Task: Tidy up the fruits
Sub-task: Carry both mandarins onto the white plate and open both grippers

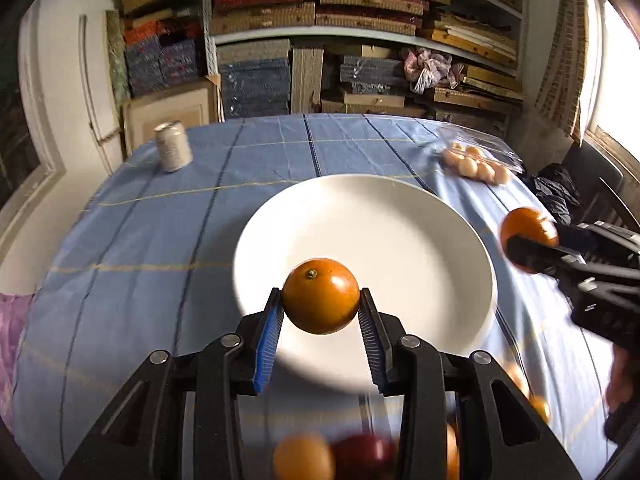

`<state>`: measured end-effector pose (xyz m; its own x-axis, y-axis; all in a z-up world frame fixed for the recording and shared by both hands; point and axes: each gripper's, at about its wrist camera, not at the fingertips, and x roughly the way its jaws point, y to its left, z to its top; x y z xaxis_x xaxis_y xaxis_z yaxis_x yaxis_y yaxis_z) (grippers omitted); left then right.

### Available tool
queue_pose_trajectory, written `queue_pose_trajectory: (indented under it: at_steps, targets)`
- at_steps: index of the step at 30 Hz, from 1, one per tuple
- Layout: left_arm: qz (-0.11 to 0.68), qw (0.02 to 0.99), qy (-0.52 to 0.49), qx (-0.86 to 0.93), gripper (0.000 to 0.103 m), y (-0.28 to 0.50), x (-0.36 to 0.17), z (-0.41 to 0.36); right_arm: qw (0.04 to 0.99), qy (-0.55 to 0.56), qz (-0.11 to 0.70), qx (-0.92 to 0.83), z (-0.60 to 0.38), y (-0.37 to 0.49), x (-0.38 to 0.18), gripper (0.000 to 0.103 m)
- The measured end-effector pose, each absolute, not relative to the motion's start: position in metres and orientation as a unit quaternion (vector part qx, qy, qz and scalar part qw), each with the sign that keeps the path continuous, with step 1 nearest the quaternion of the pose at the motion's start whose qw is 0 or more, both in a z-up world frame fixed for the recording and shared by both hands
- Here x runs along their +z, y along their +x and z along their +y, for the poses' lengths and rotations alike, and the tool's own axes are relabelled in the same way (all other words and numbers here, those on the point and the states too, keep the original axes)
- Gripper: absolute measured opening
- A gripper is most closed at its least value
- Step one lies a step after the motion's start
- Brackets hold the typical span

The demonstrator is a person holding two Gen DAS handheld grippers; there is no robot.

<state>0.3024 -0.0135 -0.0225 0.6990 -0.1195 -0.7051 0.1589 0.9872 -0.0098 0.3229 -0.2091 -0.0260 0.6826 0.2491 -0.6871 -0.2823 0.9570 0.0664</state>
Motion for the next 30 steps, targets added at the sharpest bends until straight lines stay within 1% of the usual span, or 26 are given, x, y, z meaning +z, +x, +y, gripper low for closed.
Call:
queue_pose_trajectory:
  at_steps: [5,11,12,13,14,15,16,17,21,23,26,30]
  targets:
    - [0.412,0.908,0.029,-0.07,0.038,0.369,-0.044,-0.017,0.903,-0.046,0.403,0.138,-0.188,0.387,-0.055,0.047]
    - [0.445,0.894,0.039,-0.041,0.039,0.405,-0.061,-0.012,0.89,-0.062,0.434,0.125,-0.175,0.426,-0.079,0.047]
    - [0.451,0.891,0.04,-0.035,0.039,0.407,-0.063,-0.011,0.89,-0.063,0.434,0.123,-0.174,0.429,-0.08,0.049]
    - [0.453,0.89,0.037,-0.03,0.039,0.409,-0.064,-0.008,0.895,-0.062,0.426,0.119,-0.174,0.43,-0.078,0.054]
    - [0.453,0.891,0.036,-0.026,0.044,0.408,-0.063,-0.007,0.898,-0.058,0.42,0.116,-0.176,0.431,-0.075,0.065]
    - [0.452,0.891,0.031,-0.026,0.05,0.407,-0.061,-0.004,0.903,-0.047,0.41,0.115,-0.179,0.428,-0.07,0.068]
    - [0.449,0.893,0.024,-0.027,0.062,0.403,-0.058,-0.001,0.906,-0.041,0.404,0.118,-0.181,0.424,-0.066,0.068]
    - [0.441,0.897,0.016,-0.024,0.069,0.398,-0.053,0.003,0.907,-0.041,0.402,0.117,-0.182,0.421,-0.063,0.068]
    - [0.42,0.907,0.007,-0.023,0.073,0.374,-0.031,0.009,0.916,-0.028,0.385,0.11,-0.195,0.389,-0.046,0.068]
    - [0.41,0.912,0.001,-0.026,0.077,0.354,-0.018,0.013,0.92,-0.031,0.374,0.109,-0.2,0.365,-0.037,0.068]
    - [0.394,0.918,-0.004,-0.037,0.082,0.317,-0.002,0.019,0.925,-0.04,0.362,0.113,-0.211,0.31,-0.028,0.068]
    - [0.375,0.926,0.013,-0.046,0.087,0.262,0.006,0.02,0.927,-0.055,0.348,0.127,-0.223,0.238,-0.027,0.069]
